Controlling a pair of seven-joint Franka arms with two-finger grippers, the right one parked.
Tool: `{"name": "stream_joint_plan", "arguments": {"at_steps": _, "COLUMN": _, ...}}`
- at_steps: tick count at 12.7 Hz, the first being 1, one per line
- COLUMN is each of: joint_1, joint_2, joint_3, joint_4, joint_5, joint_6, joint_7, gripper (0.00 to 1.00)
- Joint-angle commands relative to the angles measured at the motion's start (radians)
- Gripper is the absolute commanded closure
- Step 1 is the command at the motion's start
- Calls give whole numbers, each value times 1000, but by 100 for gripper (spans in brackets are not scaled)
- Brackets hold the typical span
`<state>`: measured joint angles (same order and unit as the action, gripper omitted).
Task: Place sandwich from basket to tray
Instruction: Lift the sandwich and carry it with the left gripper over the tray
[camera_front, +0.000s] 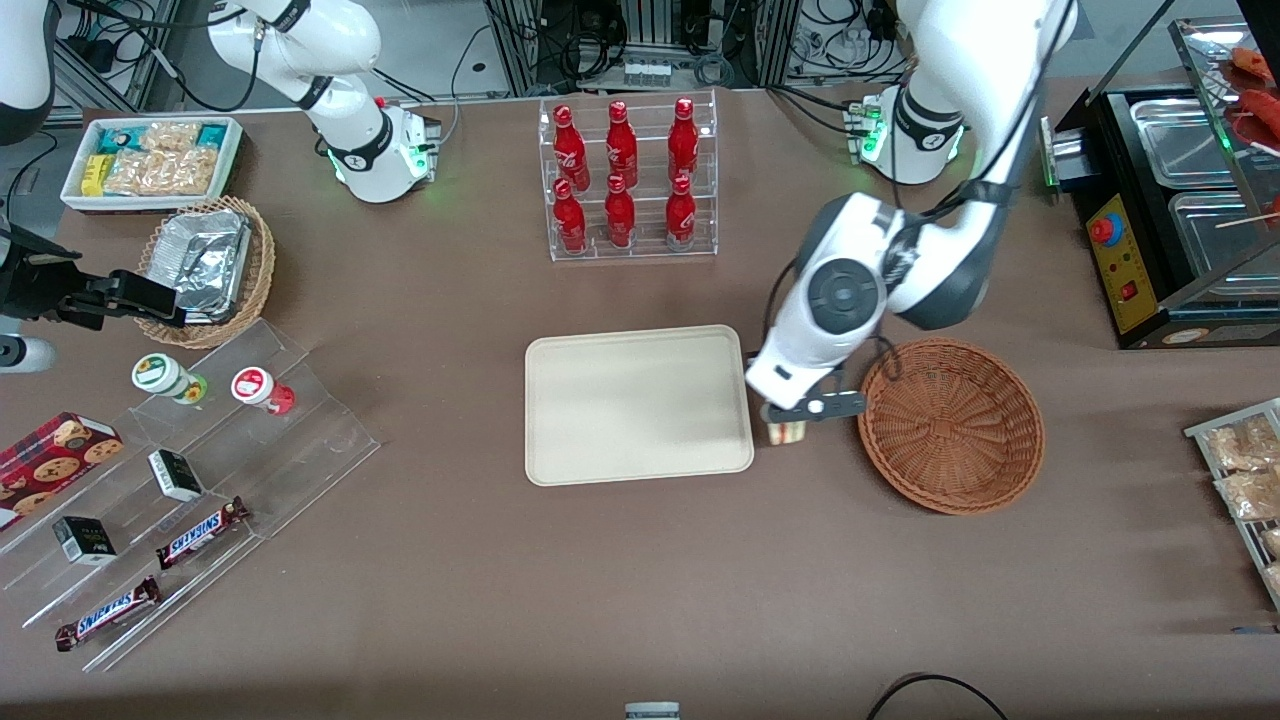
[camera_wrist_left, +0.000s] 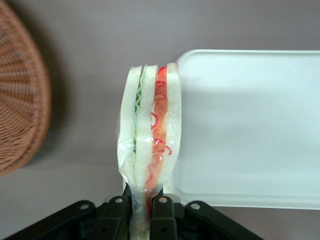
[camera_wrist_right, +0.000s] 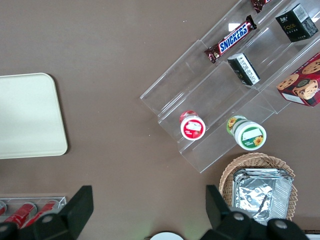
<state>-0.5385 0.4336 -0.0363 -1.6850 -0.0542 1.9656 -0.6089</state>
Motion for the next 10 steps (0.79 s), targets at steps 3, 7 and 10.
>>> {"name": "stream_joint_plan", "arguments": {"at_steps": 3, "joint_1": -115, "joint_2": 194, "joint_3": 13, "joint_4": 244, "joint_5": -9, "joint_6": -37, "joint_7": -143, "gripper": 100}}
{"name": "stream_joint_plan", "arguments": {"at_steps": 7, "joint_1": -144, "joint_2": 312, "joint_3": -16, "joint_4": 384, "joint_5": -10, "joint_6": -25, "joint_7": -225, "gripper": 100}}
{"name": "stream_joint_plan", "arguments": {"at_steps": 10, "joint_1": -143, "joint_2": 363, "joint_3": -63, "joint_4": 429, "joint_5": -19, "joint_6": 15, "joint_7": -233, "gripper": 100}}
